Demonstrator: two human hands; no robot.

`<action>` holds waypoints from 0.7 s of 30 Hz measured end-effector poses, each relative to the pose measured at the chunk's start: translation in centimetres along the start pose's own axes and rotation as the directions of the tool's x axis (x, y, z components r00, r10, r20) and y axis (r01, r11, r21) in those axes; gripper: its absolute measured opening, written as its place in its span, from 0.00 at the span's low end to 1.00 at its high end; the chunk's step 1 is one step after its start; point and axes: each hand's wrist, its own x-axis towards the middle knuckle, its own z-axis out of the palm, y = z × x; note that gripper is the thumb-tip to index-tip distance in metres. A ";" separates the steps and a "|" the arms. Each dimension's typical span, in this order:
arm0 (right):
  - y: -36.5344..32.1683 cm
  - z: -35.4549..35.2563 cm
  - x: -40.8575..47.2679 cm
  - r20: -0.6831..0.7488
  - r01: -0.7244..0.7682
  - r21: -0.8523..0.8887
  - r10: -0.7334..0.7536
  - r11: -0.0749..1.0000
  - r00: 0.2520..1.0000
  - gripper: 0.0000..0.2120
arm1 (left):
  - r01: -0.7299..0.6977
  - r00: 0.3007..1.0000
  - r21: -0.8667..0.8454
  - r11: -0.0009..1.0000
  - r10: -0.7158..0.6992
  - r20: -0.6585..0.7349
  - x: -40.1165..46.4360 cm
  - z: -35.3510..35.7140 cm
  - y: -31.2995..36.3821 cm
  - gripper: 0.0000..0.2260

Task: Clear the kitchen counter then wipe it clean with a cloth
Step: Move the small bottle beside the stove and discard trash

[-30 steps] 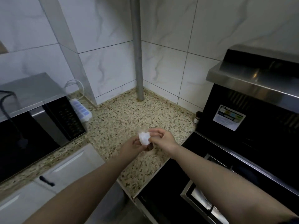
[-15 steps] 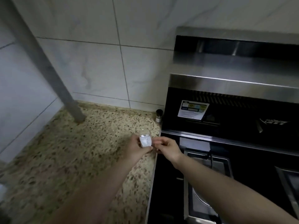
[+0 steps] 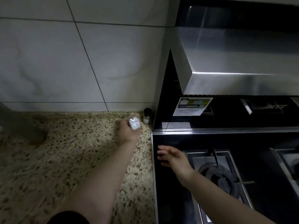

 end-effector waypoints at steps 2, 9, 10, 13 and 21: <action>0.3 0.0 0.6 -0.005 -0.001 0.008 0.001 1.000 1.000 0.14 | -0.016 1.000 0.027 1.000 0.016 -0.001 0.8 0.5 -0.1 0.20; 0.8 0.6 1.3 0.001 -0.003 0.043 0.003 0.999 1.000 0.13 | -0.067 0.998 -0.041 0.997 0.066 -0.021 2.4 1.5 0.4 0.21; 0.9 0.6 1.3 0.003 -0.005 0.044 0.005 0.999 1.000 0.13 | -0.072 0.997 -0.038 0.997 0.071 -0.030 2.4 1.6 0.4 0.22; 1.3 0.7 1.0 -0.008 -0.004 0.045 0.004 0.999 1.000 0.13 | -0.091 0.995 -0.040 0.995 0.090 -0.034 2.1 1.5 0.5 0.24; 0.2 -0.4 -1.1 -0.040 0.026 0.041 -0.024 0.999 0.999 0.13 | 0.002 1.000 -0.001 1.000 -0.002 -0.016 -1.2 -0.6 -0.5 0.11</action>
